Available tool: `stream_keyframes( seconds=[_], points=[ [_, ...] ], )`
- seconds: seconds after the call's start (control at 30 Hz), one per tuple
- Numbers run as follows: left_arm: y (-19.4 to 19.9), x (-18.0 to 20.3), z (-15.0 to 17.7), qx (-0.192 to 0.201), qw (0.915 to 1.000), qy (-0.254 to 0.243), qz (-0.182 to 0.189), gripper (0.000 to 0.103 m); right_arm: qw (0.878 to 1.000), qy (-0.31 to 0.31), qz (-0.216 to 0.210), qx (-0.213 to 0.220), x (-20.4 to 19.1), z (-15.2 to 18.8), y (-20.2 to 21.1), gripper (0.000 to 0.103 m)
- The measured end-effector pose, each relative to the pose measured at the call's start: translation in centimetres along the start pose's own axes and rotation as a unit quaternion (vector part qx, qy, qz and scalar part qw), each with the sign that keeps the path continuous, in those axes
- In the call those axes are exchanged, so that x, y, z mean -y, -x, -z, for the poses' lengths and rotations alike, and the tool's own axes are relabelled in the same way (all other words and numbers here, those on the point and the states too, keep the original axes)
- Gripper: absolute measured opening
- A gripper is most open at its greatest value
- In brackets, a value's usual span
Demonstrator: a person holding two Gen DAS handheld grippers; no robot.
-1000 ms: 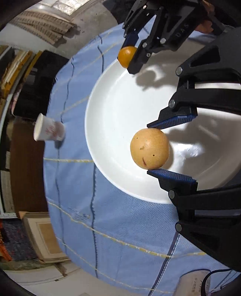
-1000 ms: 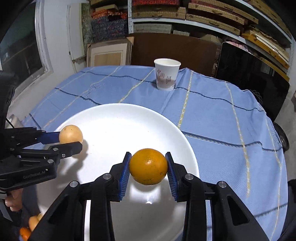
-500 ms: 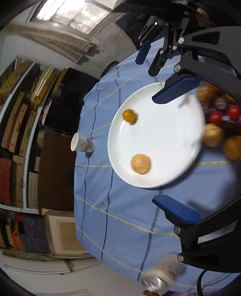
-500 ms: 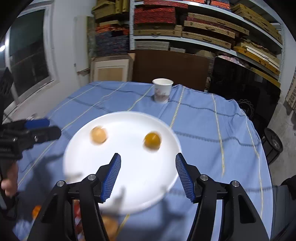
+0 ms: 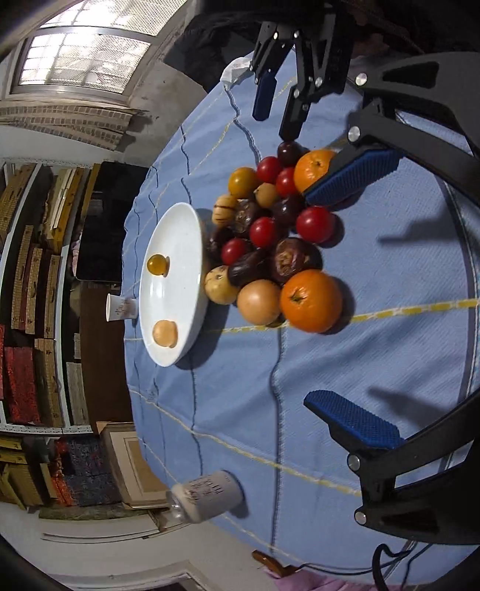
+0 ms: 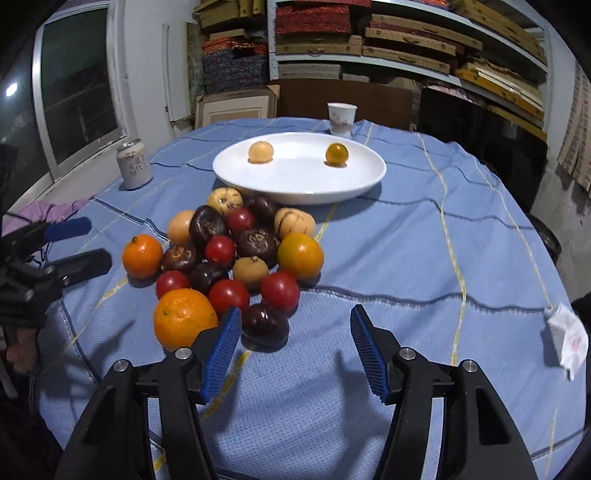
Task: Organize fruits
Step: 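Grasp a dark purple plum with the right tool while the left tool returns to the pile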
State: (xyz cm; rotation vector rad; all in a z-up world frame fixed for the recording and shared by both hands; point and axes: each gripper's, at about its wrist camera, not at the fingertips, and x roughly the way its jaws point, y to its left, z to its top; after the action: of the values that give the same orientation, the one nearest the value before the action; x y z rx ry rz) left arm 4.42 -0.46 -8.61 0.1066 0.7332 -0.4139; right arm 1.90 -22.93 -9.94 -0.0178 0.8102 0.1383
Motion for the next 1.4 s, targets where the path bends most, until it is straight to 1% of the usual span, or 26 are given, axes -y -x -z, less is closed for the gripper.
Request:
stream_keyframes(
  seconds=[0.1, 0.17, 0.27, 0.33, 0.4, 0.53, 0.57, 0.67, 0.7, 0.83, 0.97, 1.07, 1.2, 1.4],
  points=[
    [0.1, 1.0, 0.8, 0.01, 0.9995, -0.025, -0.019, 0.098, 1.0, 0.002, 0.004, -0.001, -0.5, 0.1, -0.3, 0.061],
    [0.0, 1.0, 0.6, 0.015, 0.9993, -0.029, -0.019, 0.098, 1.0, 0.006, 0.005, -0.001, -0.9, -0.1, -0.4, 0.061],
    [0.0, 0.6, 0.6, 0.016, 0.9996, -0.015, -0.016, 0.098, 1.0, 0.007, 0.006, -0.013, -1.4, -0.3, -1.0, 0.061],
    [0.0, 0.1, 0.6, 0.016, 0.9998, -0.003, -0.014, 0.098, 1.0, 0.005, 0.007, -0.021, -1.6, -0.6, -1.5, 0.058],
    [0.0, -0.3, 0.5, 0.015, 0.9998, 0.008, -0.01, 0.098, 1.0, 0.003, 0.003, -0.029, -1.8, -0.8, -2.1, 0.054],
    [-0.1, -1.1, 0.4, 0.014, 0.9994, 0.031, -0.008, 0.098, 0.999, -0.007, -0.005, -0.035, -1.5, -0.7, -2.3, 0.054],
    [-0.2, -1.2, 0.4, 0.013, 0.9993, 0.035, -0.007, 0.098, 0.999, -0.009, -0.011, -0.036, -1.5, -0.7, -2.4, 0.052],
    [-0.4, -1.4, 0.4, 0.01, 0.9992, 0.037, -0.01, 0.098, 0.999, -0.005, -0.021, -0.039, -1.6, -0.6, -2.4, 0.041],
    [-0.4, -1.4, 0.4, 0.009, 0.9992, 0.037, -0.011, 0.098, 0.999, -0.004, -0.02, -0.041, -1.6, -0.5, -2.5, 0.04],
    [-0.6, -1.3, 0.3, 0.004, 0.9992, 0.036, -0.016, 0.098, 0.999, 0.003, -0.011, -0.052, -2.0, -0.6, -2.9, 0.037],
    [-0.9, -1.3, 0.3, -0.002, 0.9991, 0.035, -0.024, 0.098, 0.998, -0.001, -0.02, -0.057, -1.9, -0.5, -3.1, 0.034],
    [-1.2, -1.3, 0.2, -0.009, 0.9986, 0.035, -0.039, 0.098, 0.998, 0.002, -0.017, -0.056, -2.1, -0.4, -3.1, 0.033],
    [-1.3, -1.4, 0.2, -0.015, 0.998, 0.037, -0.049, 0.098, 0.999, -0.004, -0.016, -0.046, -1.8, -0.3, -2.6, 0.033],
    [-1.5, -1.4, 0.2, -0.021, 0.9977, 0.037, -0.053, 0.098, 0.999, -0.023, -0.024, -0.03, -1.1, 0.0, -1.7, 0.033]
  ],
)
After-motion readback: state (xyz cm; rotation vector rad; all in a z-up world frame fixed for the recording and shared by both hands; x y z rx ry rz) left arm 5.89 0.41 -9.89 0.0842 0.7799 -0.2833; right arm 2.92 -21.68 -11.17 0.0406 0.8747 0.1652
